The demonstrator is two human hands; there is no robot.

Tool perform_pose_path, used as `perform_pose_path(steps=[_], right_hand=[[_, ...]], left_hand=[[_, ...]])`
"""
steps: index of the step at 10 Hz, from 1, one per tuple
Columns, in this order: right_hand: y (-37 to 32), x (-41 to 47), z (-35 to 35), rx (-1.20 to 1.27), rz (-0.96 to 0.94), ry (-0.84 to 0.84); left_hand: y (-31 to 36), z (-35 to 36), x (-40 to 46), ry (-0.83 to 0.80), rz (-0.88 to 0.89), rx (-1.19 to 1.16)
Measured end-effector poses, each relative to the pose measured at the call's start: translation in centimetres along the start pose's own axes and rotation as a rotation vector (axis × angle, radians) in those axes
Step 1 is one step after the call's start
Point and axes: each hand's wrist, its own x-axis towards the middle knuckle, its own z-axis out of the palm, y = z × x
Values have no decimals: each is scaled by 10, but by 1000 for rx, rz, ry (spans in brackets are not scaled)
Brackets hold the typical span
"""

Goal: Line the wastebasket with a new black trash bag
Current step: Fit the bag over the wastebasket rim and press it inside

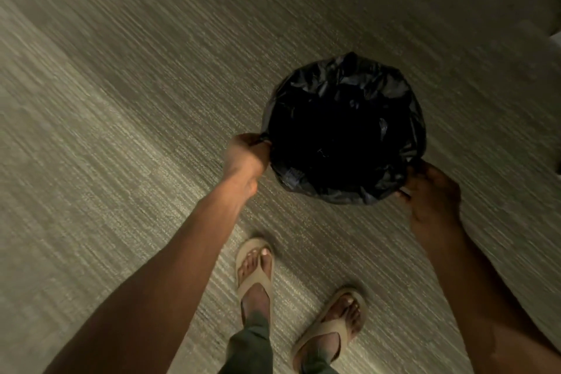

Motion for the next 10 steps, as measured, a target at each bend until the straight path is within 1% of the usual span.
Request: perform_pose_path(steps=[1, 2, 4, 5, 7, 8, 9, 10], right_hand=[[-16, 1, 50, 6, -37, -93], [-26, 6, 106, -7, -71, -151], [-39, 26, 195, -55, -62, -240], [-43, 39, 225, -82, -67, -231], [-43, 64, 252, -132, -24, -230], [-39, 66, 249, -153, -19, -239], [-35, 67, 240, -253, -39, -276], [-44, 56, 229, -411, -123, -164]], left_hand=[[14, -38, 28, 53, 3, -28], [27, -73, 57, 134, 17, -5], [55, -121, 110, 236, 44, -29], [63, -135, 136, 271, 52, 5], [63, -135, 165, 254, 18, 51], [57, -132, 166, 257, 22, 35], [49, -130, 162, 257, 45, 61], [50, -133, 142, 290, 54, 105]])
